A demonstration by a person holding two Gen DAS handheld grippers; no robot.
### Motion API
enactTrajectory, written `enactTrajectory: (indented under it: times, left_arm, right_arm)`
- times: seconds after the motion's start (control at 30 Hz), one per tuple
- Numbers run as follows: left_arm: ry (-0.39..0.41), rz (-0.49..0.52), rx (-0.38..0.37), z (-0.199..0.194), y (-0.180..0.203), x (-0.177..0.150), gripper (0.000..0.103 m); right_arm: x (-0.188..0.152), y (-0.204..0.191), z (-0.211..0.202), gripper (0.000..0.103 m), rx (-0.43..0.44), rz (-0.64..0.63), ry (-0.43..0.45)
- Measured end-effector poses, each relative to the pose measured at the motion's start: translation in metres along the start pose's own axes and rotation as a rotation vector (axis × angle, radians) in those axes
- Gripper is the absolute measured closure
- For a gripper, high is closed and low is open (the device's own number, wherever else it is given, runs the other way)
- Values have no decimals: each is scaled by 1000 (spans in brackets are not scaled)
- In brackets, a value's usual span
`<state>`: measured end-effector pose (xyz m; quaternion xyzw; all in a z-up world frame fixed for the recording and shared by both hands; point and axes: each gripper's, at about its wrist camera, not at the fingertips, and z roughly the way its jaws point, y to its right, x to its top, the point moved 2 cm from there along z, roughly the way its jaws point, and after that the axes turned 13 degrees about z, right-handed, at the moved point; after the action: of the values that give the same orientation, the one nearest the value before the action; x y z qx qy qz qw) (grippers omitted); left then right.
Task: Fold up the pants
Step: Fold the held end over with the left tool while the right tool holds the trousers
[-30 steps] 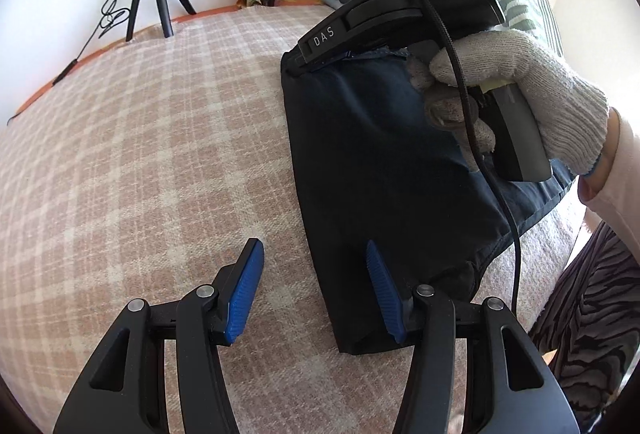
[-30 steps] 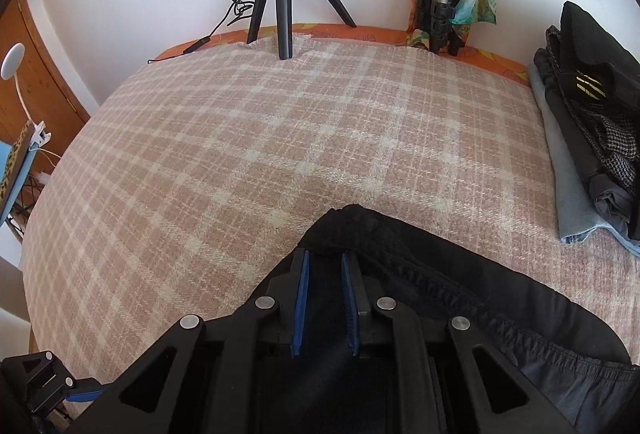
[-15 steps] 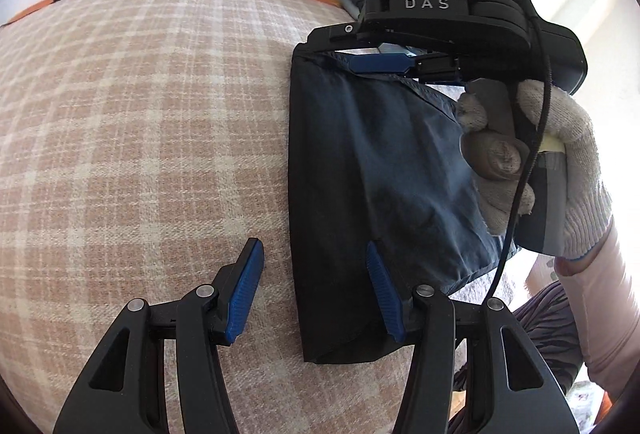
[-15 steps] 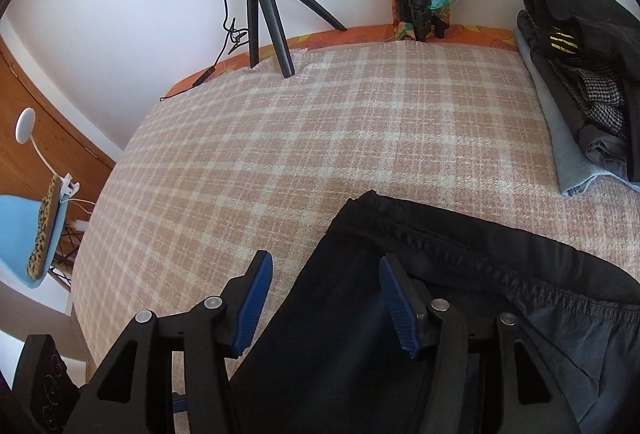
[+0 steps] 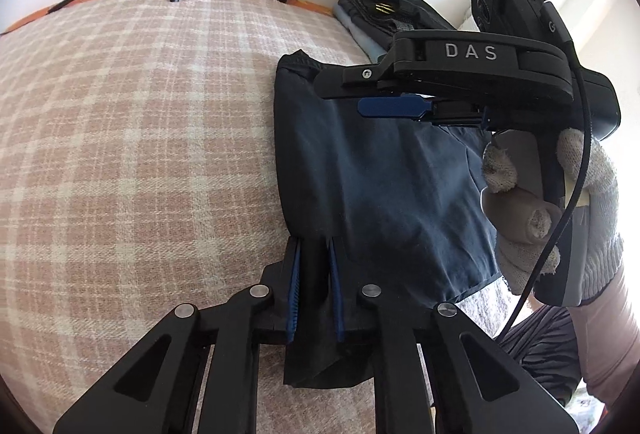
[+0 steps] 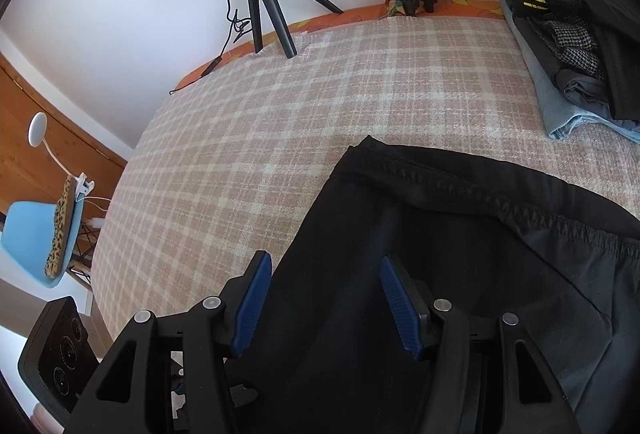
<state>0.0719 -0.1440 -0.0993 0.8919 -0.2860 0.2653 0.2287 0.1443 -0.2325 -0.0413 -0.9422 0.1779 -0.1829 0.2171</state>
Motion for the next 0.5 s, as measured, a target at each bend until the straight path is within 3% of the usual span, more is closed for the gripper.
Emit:
enactTrajectory:
  times: [0.2,0.5]
  left_arm:
    - [40,122,44,0,23,11,92]
    - [57,178,61,1,34,17,92]
  right_arm:
    - [-7,-6,2,43,22,-7,-23]
    - [-17,-11,17,43,-5,-17,-67]
